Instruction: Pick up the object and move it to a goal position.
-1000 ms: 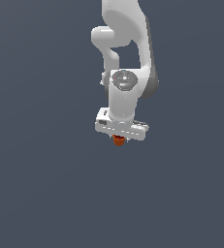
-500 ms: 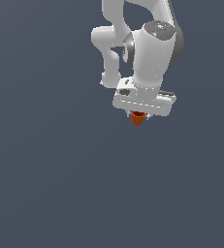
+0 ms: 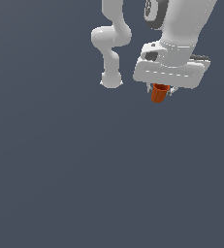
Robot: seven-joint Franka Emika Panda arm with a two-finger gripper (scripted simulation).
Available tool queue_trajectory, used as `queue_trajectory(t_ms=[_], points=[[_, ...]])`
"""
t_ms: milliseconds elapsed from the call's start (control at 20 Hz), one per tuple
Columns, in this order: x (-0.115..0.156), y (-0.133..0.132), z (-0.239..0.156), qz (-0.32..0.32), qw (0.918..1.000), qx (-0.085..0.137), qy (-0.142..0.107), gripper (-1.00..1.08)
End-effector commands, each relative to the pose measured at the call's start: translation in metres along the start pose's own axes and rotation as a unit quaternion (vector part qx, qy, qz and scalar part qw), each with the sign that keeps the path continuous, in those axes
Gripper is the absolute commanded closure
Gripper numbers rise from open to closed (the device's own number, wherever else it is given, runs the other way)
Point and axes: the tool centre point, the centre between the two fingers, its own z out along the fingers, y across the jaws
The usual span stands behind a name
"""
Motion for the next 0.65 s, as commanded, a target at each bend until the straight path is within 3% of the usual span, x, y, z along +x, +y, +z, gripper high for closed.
queue_trajectory(t_ms=[0, 600], points=[[-0.010, -0.011, -0.019, 0.000, 1.0000, 0.000, 0.000, 1.08], [-0.026, -0.035, -0.054, 0.000, 1.0000, 0.001, -0.001, 1.08]])
